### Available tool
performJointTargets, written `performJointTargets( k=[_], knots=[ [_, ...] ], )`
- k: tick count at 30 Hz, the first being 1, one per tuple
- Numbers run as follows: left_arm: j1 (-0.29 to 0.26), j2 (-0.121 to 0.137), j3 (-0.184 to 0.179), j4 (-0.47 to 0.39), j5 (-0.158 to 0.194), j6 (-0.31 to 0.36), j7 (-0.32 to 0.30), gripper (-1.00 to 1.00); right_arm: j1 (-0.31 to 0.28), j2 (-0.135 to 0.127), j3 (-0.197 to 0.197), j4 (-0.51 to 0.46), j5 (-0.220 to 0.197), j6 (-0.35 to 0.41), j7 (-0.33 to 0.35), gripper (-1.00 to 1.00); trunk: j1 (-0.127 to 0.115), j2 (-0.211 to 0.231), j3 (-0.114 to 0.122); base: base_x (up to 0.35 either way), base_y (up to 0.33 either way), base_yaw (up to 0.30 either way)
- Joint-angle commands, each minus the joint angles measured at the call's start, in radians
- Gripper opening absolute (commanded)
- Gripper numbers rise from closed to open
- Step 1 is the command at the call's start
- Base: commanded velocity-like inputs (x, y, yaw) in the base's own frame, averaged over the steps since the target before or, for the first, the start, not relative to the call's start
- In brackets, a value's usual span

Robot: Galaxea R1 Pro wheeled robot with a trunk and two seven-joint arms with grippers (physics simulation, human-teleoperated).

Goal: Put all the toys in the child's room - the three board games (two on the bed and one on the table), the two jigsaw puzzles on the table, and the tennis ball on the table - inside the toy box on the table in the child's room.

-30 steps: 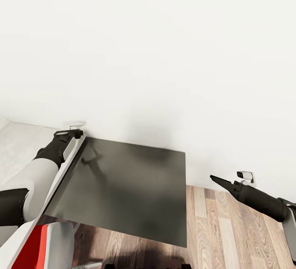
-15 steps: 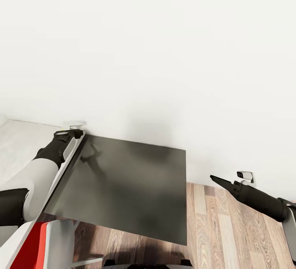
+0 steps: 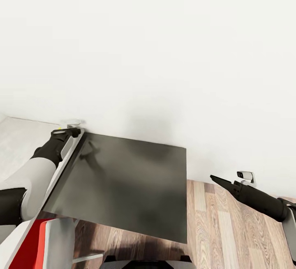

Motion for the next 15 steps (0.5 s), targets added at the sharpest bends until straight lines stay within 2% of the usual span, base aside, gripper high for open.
performJointTargets(
  k=[1, 15],
  knots=[
    [-0.001, 0.001, 0.001, -0.002, 0.002, 0.005, 0.002, 1.00, -0.001, 0.000, 0.000, 0.000, -0.003, 0.007, 0.001, 1.00, 0.001, -0.002, -0.002, 0.000, 0.000, 0.000],
    [-0.002, 0.004, 0.004, -0.006, 0.003, 0.004, 0.002, 1.00, -0.001, 0.003, 0.000, 0.000, -0.002, 0.005, 0.001, 1.00, 0.001, -0.002, -0.003, 0.000, 0.000, 0.000]
  ],
)
